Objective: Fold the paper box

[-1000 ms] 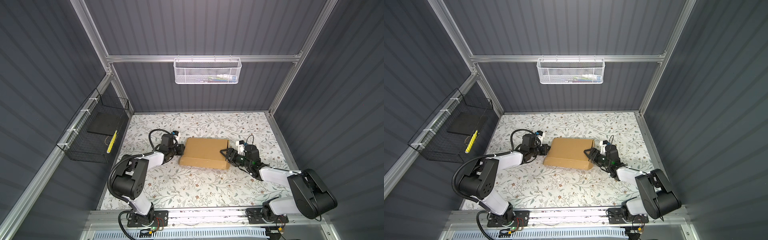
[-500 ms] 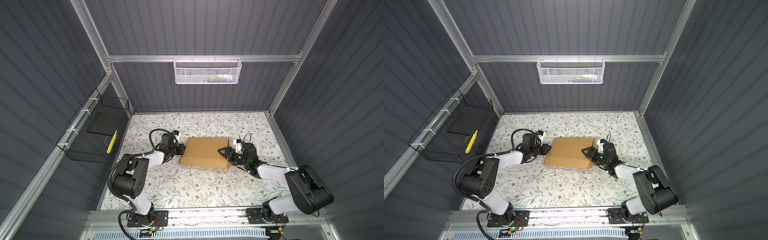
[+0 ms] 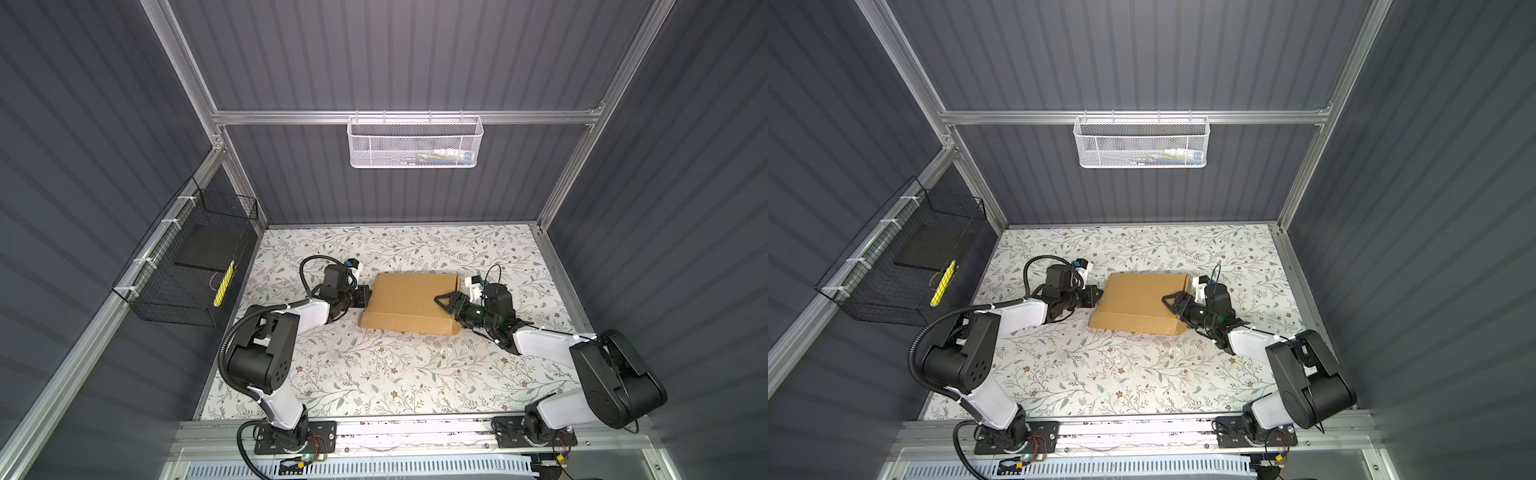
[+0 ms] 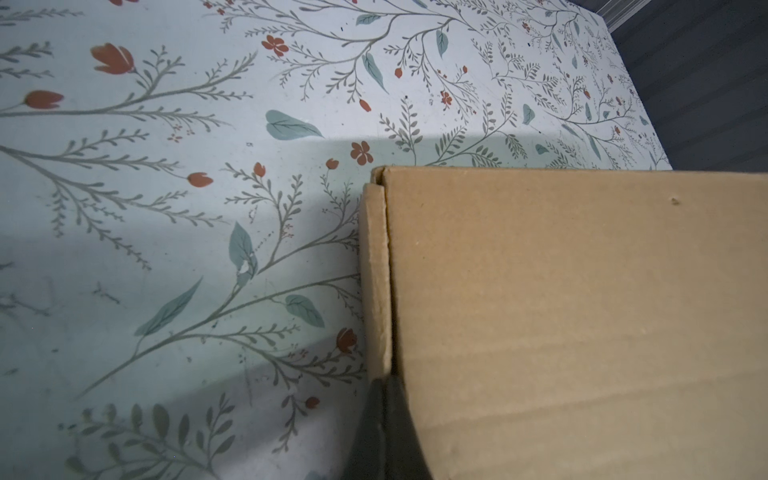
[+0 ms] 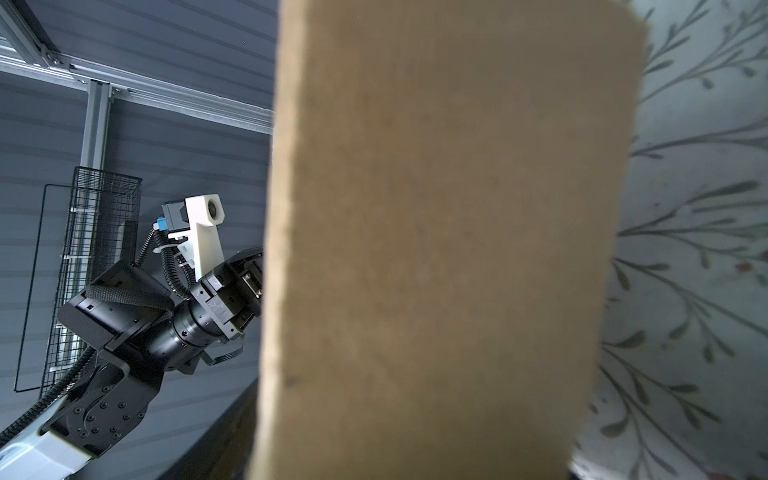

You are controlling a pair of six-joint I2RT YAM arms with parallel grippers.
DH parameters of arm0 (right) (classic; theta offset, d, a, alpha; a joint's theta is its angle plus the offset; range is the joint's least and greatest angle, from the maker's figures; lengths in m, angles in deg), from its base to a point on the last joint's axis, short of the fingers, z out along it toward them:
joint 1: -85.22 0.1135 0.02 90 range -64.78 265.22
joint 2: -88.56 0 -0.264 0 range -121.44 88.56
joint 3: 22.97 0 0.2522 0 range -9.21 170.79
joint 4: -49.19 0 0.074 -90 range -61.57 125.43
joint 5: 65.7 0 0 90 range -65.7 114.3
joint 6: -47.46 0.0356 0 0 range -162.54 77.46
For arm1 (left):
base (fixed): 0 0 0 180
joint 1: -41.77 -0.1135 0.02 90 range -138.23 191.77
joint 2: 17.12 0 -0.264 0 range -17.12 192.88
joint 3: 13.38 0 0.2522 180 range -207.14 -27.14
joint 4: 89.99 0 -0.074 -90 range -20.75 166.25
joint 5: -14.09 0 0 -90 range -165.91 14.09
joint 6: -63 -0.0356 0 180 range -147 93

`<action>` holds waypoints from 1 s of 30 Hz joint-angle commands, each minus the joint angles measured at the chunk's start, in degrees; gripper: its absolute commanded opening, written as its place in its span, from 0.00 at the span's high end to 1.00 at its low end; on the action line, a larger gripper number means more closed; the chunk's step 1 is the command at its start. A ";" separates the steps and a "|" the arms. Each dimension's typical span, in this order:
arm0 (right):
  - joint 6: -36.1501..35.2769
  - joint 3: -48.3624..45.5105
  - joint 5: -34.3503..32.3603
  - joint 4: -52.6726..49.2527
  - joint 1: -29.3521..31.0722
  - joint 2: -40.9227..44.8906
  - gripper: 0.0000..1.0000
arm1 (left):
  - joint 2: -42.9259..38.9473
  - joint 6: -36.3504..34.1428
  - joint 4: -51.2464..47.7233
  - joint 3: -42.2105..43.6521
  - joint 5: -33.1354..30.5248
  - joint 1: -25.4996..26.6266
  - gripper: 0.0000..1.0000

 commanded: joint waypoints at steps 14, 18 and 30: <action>2.13 3.23 -1.03 -3.31 3.74 4.31 0.29 | -0.10 -0.43 0.65 -2.87 1.71 2.28 1.00; 2.22 3.70 -1.78 -4.57 4.63 5.17 0.29 | -0.09 -0.50 0.91 -3.05 1.21 2.96 1.00; 1.52 4.39 -3.06 -6.78 5.72 6.64 0.29 | 0.09 -0.28 1.32 -3.35 0.58 4.15 1.00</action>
